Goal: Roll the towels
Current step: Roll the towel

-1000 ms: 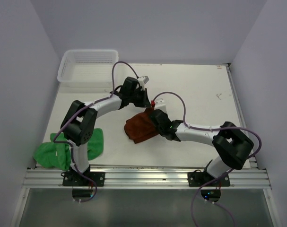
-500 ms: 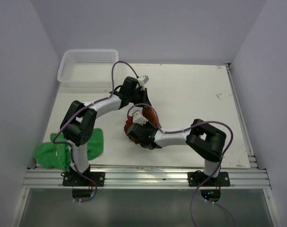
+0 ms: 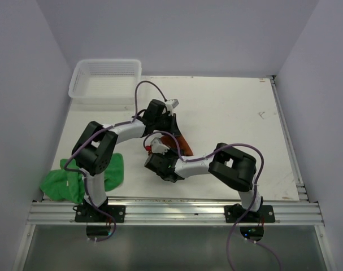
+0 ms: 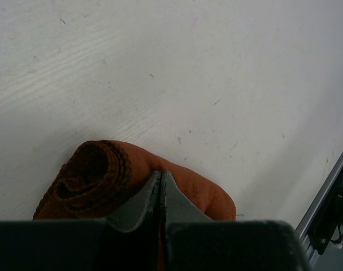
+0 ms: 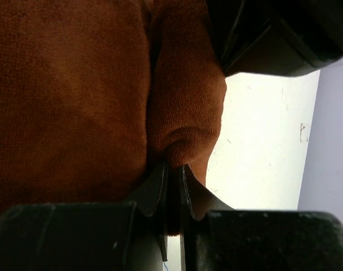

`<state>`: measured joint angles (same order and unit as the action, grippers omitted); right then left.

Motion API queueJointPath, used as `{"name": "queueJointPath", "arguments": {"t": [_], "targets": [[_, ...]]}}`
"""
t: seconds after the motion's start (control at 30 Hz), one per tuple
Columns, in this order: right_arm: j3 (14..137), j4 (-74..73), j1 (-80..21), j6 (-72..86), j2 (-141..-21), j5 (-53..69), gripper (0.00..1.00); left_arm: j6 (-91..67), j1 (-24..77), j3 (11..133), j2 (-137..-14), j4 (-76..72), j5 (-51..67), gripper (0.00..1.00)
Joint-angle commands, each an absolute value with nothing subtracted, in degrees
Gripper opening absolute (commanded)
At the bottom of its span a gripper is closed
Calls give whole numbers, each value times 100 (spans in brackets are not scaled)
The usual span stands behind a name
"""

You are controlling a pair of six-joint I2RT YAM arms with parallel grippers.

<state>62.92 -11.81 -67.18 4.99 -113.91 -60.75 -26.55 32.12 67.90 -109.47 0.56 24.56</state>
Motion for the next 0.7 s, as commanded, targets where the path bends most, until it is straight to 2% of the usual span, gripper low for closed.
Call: {"name": "queueJointPath", "arguments": {"t": [0.0,0.17,0.47,0.67], "targets": [[6469,-1257,-6732,545,-11522,-6047,0,-2681,3366,6618,-10740,-316,2681,5],[6565,-1362,-6732,668,-11593,-6029,0,-2646,3384,6530,-10942,-308,2585,4],[6443,-1398,-6732,1185,-11058,-5880,20,-2382,3375,6644,-11478,-88,2171,2],[5872,-994,-6724,1582,-10117,-6055,33,-2417,3357,6583,-11566,-184,2153,1]]}}
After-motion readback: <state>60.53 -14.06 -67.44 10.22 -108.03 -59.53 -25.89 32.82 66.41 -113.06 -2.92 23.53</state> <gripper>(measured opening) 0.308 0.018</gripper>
